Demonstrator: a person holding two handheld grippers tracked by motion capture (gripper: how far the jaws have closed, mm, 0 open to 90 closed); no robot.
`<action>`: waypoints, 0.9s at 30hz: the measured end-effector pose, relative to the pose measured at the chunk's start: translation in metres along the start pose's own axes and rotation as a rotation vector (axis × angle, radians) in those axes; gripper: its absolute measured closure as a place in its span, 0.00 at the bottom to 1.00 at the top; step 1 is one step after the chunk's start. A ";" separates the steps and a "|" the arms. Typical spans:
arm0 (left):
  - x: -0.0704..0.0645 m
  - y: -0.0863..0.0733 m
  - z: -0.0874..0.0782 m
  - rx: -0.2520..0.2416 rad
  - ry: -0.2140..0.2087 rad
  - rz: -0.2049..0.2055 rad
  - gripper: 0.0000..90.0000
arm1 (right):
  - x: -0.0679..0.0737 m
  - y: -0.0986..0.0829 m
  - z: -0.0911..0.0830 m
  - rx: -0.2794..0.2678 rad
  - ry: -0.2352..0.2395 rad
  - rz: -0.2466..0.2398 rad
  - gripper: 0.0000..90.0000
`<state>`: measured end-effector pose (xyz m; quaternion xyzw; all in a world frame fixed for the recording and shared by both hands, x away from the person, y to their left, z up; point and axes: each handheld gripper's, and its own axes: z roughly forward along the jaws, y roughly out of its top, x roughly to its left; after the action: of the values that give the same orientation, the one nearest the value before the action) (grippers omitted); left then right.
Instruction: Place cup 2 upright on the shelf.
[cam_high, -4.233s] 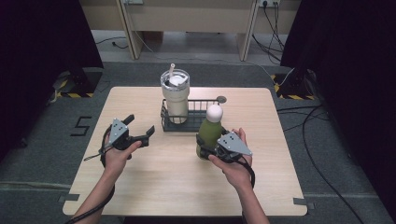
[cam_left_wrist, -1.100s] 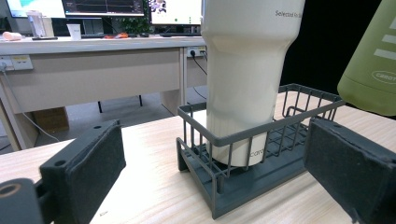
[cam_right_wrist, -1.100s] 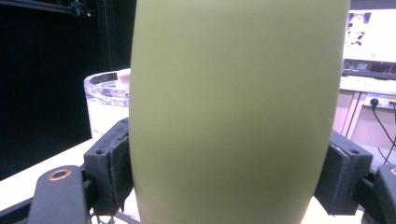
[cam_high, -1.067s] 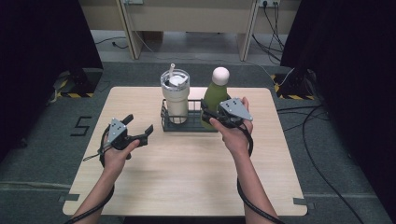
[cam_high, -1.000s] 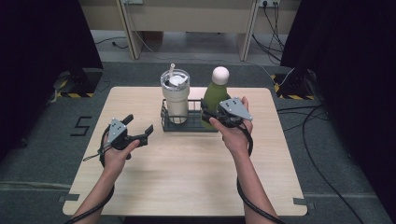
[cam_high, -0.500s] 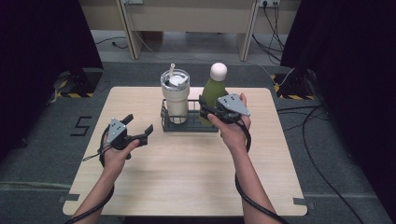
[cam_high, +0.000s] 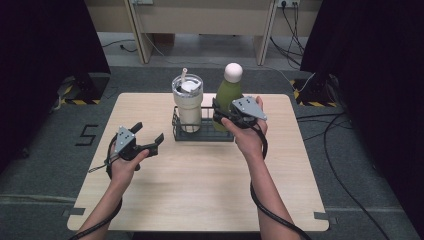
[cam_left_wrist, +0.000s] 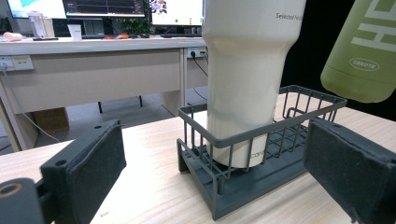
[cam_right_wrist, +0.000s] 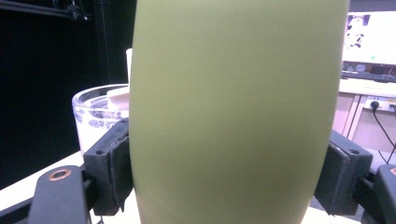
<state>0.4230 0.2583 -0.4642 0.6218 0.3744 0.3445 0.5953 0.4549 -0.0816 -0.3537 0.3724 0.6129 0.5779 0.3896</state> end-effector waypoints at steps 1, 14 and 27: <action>0.000 0.000 0.000 0.000 0.000 0.000 0.05 | 0.000 0.000 0.000 0.000 -0.003 -0.003 0.24; 0.000 0.000 0.000 -0.001 0.000 0.000 0.05 | -0.003 0.004 0.007 0.005 -0.012 0.004 0.24; 0.001 0.000 0.000 -0.002 0.001 -0.002 0.05 | -0.006 0.010 0.015 0.005 -0.021 0.006 0.24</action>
<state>0.4232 0.2591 -0.4641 0.6207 0.3748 0.3448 0.5961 0.4713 -0.0800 -0.3438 0.3814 0.6091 0.5734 0.3934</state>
